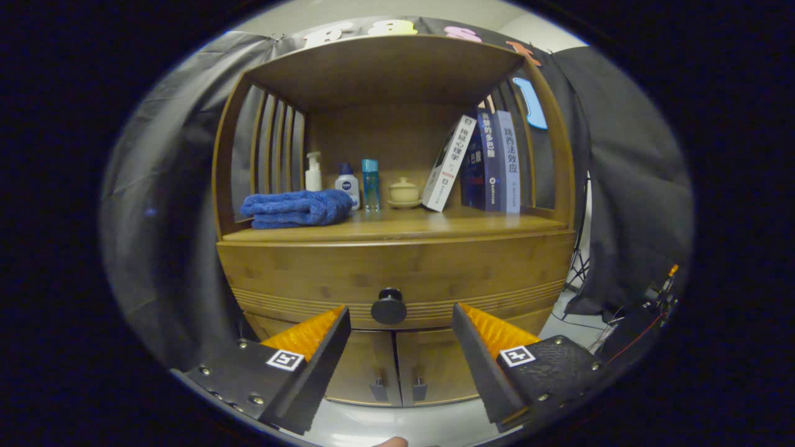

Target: Pull open the drawer, take out the items inside it, and place them on the countertop above the cabinet.

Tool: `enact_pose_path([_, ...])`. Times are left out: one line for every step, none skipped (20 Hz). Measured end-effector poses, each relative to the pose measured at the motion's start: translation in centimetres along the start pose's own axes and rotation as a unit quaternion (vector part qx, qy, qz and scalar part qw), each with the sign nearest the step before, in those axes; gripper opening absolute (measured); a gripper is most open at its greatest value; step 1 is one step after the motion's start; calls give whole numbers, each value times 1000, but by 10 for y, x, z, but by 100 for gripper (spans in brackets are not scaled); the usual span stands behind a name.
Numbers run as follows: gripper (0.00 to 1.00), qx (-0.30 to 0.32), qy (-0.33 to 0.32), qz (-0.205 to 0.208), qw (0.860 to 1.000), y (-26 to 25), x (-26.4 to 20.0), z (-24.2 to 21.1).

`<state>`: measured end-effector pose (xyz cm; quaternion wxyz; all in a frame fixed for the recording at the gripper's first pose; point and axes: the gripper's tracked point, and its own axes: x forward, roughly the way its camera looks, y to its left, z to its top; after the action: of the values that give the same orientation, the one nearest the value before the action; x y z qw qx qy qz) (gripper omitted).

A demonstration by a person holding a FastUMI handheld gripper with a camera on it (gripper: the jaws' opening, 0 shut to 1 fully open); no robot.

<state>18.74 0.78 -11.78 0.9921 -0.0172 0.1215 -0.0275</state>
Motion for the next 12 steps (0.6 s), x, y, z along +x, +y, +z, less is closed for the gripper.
enact_pose_path([99, -4, 6, -1, 1000, 1, 11, -4])
enact_pose_path([99, -7, 10, -2, 1000, 3, 20, -7])
enact_pose_path([99, -7, 15, 2, 1000, 5, 28, -9])
enact_pose_path([99, -6, 19, 7, 1000, 8, 37, -12])
enact_pose_path([96, -5, 22, 12, 1000, 11, 44, -14])
enact_pose_path([93, -7, 24, 12, 1000, 13, 50, -14])
enact_pose_path([90, -9, 23, 13, 1000, 13, 50, -14])
enact_pose_path([87, -9, 20, 15, 1000, 15, 54, -13])
enact_pose_path([81, -8, 18, 14, 1000, 16, 58, -13])
enact_pose_path([76, -7, 16, 11, 1000, 14, 62, -15])
enact_pose_path([66, -7, 19, 15, 1000, 17, 60, -15])
enact_pose_path([57, -11, 18, 17, 1000, 16, 65, -16])
